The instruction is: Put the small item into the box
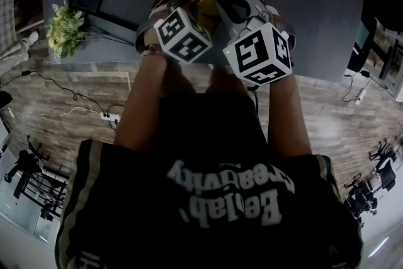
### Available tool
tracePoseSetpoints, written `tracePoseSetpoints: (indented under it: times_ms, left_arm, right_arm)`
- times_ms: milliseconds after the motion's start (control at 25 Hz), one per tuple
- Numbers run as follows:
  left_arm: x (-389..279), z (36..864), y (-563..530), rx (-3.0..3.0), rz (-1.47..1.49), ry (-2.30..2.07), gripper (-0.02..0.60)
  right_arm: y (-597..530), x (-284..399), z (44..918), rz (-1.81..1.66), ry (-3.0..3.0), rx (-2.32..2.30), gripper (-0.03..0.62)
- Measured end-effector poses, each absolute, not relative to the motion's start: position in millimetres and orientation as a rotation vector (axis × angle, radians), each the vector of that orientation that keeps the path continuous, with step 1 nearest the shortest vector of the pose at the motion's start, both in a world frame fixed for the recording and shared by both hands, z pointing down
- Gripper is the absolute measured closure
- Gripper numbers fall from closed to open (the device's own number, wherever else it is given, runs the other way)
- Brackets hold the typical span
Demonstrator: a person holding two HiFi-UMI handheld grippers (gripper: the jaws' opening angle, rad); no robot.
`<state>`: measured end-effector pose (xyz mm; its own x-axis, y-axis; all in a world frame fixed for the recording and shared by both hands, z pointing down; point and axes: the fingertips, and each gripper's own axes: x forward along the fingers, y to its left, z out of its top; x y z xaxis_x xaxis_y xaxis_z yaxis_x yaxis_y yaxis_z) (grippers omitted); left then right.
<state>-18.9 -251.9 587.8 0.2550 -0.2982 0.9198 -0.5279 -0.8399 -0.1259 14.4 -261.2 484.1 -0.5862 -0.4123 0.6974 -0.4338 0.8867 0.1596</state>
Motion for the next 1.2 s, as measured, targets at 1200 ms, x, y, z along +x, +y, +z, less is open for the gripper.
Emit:
tracePoseSetpoints:
  times_ms: [1200]
  left_arm:
    - [-11,593,-253,2.318,1.642,-0.734,0.508]
  right_arm:
    - [-265,32,491,0.067,-2.268,0.622,0.588]
